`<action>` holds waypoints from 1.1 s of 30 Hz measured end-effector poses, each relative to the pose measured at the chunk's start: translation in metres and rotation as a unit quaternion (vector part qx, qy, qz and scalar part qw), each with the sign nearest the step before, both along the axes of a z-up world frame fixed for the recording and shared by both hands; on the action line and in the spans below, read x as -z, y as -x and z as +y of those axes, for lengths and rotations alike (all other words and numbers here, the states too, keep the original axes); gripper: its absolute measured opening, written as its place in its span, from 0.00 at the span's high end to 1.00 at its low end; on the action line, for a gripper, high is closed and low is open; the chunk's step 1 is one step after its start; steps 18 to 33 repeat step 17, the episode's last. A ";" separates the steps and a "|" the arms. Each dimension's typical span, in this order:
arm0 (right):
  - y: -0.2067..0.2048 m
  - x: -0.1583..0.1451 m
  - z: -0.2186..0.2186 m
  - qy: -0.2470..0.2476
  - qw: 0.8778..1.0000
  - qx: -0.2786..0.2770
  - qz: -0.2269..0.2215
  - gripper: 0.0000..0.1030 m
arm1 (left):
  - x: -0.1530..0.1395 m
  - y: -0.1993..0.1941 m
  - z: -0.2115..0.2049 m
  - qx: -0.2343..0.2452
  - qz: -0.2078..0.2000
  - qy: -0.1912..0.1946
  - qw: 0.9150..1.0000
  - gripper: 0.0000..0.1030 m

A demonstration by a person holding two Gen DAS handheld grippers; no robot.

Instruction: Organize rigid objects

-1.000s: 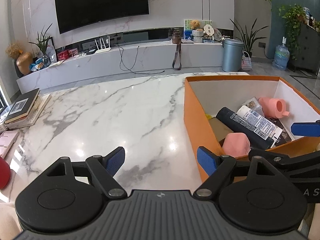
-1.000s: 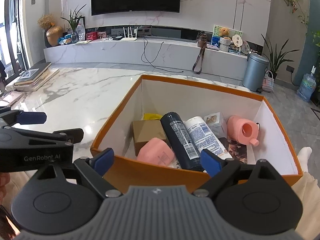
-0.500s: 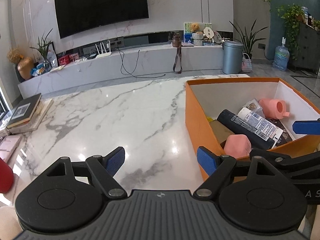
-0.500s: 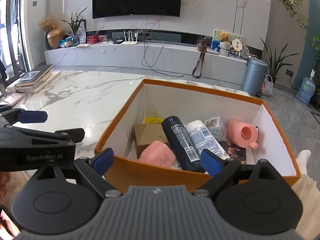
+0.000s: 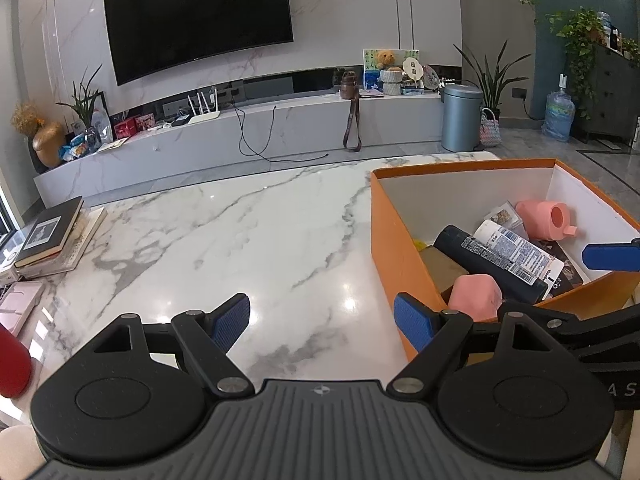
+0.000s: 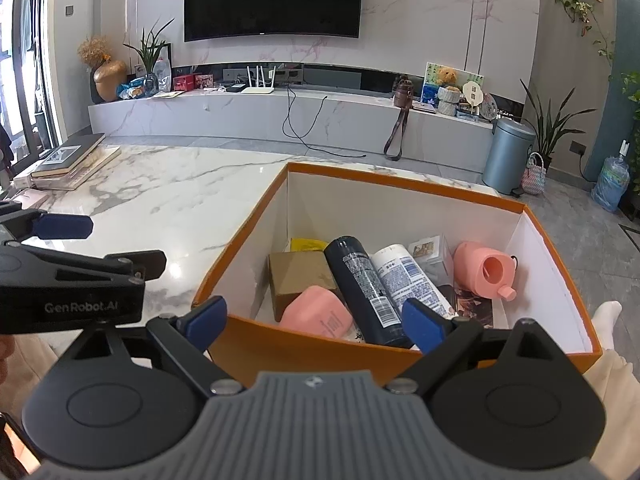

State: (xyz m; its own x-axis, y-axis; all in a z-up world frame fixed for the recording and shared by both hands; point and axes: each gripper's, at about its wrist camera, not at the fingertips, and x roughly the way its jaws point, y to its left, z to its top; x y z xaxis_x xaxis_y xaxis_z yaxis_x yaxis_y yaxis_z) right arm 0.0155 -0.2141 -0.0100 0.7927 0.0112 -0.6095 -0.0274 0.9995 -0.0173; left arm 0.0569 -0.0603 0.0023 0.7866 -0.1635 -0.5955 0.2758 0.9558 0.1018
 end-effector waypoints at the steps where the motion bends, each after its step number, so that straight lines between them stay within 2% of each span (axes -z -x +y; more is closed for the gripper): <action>1: 0.000 0.000 0.000 0.000 1.000 0.000 0.000 0.10 | 0.000 0.000 0.000 0.000 0.000 0.000 1.000 0.07; 33: 0.000 0.001 0.004 0.002 1.000 -0.004 0.000 0.09 | -0.005 0.001 0.003 0.002 -0.002 0.004 1.000 0.07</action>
